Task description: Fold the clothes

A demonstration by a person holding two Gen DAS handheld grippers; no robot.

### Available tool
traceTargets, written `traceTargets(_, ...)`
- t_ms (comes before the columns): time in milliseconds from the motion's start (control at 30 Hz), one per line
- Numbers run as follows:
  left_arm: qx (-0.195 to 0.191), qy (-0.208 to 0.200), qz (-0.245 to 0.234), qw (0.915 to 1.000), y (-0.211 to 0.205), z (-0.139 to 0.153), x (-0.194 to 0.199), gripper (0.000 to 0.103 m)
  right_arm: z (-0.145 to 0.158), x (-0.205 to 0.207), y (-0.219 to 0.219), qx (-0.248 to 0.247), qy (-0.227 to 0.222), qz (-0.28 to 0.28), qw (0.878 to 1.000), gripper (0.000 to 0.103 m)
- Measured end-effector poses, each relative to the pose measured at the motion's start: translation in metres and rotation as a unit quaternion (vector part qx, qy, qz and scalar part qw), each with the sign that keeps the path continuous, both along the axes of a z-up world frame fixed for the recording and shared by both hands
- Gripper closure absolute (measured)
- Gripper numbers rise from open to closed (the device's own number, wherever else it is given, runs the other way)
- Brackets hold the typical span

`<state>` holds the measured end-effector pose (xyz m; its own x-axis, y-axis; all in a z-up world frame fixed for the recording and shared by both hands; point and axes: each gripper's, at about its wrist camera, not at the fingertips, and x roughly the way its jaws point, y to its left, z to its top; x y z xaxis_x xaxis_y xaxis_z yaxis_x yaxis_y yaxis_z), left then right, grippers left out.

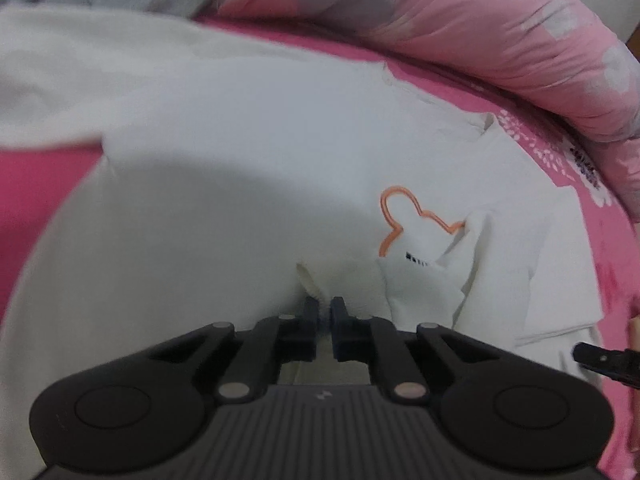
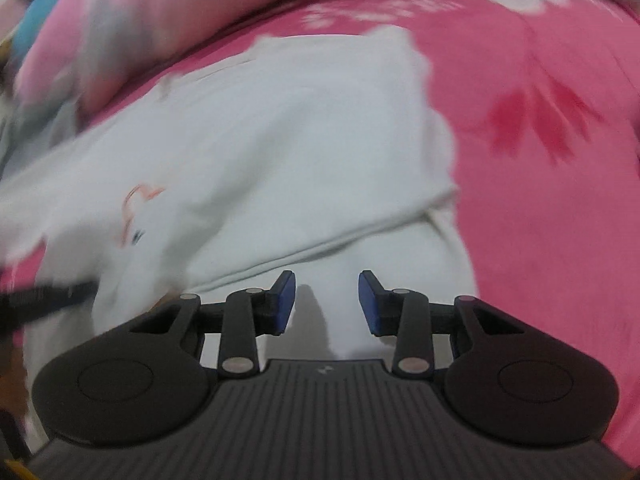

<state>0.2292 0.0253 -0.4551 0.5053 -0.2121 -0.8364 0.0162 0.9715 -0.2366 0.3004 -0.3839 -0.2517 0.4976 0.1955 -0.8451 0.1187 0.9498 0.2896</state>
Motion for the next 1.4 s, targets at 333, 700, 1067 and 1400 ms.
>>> traceTargets(333, 0.027, -0.095, 0.08, 0.9919, 0.023, 0.048, 0.023, 0.098, -0.012, -0.003, -0.023, -0.006, 0.021, -0.039, 0.999, 0.073)
traceTargets(700, 0.025, -0.115, 0.102, 0.9879, 0.025, 0.054, 0.049, 0.098, 0.004, 0.005, -0.001, -0.142, -0.041, 0.027, 0.989, 0.073)
traceTargets(1067, 0.032, -0.131, 0.103, 0.9854, 0.035, 0.06, 0.066, 0.098, -0.017, 0.022, -0.002, -0.206, -0.015, 0.049, 0.977, 0.069)
traceTargets(1400, 0.049, -0.118, 0.108, 0.9859, 0.05, 0.046, 0.082, 0.098, -0.021, 0.028, 0.002, -0.216, -0.003, 0.057, 0.975, 0.069)
